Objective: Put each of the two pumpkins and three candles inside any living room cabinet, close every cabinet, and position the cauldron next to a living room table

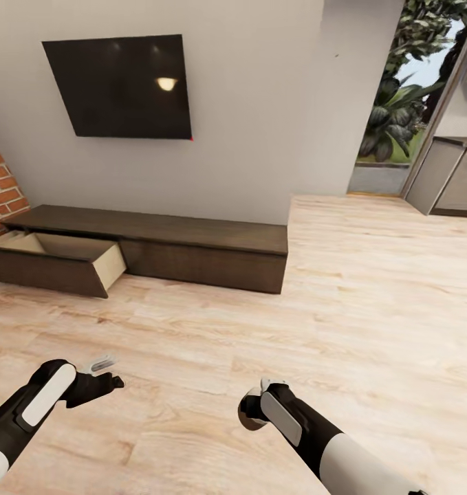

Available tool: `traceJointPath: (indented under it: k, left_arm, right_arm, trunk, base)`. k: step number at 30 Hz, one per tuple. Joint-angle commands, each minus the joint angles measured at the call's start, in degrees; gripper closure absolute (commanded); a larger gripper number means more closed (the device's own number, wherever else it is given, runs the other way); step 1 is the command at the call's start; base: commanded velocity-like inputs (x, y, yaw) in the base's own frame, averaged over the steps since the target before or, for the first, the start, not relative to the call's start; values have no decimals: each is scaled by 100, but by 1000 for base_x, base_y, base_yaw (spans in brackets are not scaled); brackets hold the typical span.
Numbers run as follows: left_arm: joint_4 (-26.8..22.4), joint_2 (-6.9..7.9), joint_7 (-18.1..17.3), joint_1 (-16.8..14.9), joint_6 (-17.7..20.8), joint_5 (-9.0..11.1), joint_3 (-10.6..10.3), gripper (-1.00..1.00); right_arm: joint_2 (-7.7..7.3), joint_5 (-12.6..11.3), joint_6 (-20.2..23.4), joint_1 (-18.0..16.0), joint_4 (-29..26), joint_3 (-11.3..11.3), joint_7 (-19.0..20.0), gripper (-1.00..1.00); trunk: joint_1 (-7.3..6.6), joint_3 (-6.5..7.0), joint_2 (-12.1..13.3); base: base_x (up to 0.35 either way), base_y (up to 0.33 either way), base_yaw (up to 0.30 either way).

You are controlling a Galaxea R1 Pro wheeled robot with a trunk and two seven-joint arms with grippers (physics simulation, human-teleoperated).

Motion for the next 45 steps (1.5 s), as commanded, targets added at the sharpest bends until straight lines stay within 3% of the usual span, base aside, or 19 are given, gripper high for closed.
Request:
traceJointPath:
  k: [1,45]
  left_arm:
    - [-5,8,56,-6,3,59,-23,-100]
    - [-5,2,56,-7,3,59,-19,-100]
  right_arm:
    - [-5,-48,3,-6,-10,24,-52,100]
    - [-4,-48,3,-6,-10,25,-52,100]
  trunk:
    - [-1,-5,-3]
    - [-1,-5,-3]
  base:
    - [0,0,283]
    - [0,0,283]
